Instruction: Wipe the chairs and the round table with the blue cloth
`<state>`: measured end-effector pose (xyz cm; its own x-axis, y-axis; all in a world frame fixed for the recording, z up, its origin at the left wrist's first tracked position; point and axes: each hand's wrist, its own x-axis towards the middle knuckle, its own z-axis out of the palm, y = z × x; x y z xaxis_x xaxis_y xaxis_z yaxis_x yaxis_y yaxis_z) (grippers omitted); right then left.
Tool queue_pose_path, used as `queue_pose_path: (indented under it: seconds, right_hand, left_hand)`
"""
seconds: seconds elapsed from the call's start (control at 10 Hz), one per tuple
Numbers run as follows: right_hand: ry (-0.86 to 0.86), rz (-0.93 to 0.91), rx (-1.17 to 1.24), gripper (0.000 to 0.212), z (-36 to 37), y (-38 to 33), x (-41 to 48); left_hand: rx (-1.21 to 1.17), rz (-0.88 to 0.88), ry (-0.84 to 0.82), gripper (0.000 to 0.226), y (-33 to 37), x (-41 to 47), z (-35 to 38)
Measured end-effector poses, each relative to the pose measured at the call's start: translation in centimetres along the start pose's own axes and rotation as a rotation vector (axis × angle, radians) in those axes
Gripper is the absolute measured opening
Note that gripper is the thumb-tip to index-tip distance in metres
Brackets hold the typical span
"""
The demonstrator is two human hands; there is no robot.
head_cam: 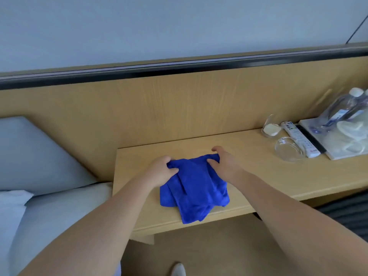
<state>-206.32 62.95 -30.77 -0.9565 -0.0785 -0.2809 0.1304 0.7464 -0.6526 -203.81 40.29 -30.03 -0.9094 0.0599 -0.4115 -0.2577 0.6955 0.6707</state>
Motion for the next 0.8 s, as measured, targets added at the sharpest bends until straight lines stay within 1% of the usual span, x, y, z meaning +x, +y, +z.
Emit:
queue_pose_path:
  seconds: [0.1, 0.2, 0.3, 0.4, 0.5, 0.6, 0.7, 0.8]
  right_hand:
    - [0.026, 0.032, -0.043, 0.042, 1.6, 0.6, 3.6]
    - [-0.055, 0.011, -0.145, 0.050, 2.9, 1.9, 6.2]
    - [-0.118, -0.102, -0.342, 0.056, 3.6, 3.1, 6.3]
    - [-0.209, -0.264, -0.611, 0.063, 4.7, 4.6, 5.0]
    - [-0.282, -0.273, -0.783, 0.080, 4.9, 6.4, 4.0]
    - [-0.327, -0.239, -0.818, 0.078, 4.7, 7.0, 3.9]
    - [-0.323, -0.191, -0.756, 0.073, 3.6, 6.2, 3.8]
    - [-0.267, -0.125, -0.680, 0.069, 1.3, 6.4, 2.5]
  left_hand:
    - [0.060, 0.004, 0.017, 0.025, -1.2, 4.4, 0.6]
    - [0.212, 0.048, 0.106, 0.031, -2.0, 8.1, 1.7]
    - [0.303, 0.233, 0.164, 0.035, -1.8, 8.7, 2.7]
    - [0.506, 0.339, 0.009, 0.064, -1.9, 7.8, 5.4]
    - [0.719, 0.341, -0.046, 0.083, -3.2, 7.4, 6.8]
    - [0.766, 0.360, -0.061, 0.087, -3.5, 7.6, 6.7]
    - [0.747, 0.335, -0.098, 0.084, -2.4, 7.9, 6.2]
    - [0.678, 0.349, -0.093, 0.074, -0.6, 8.1, 5.6]
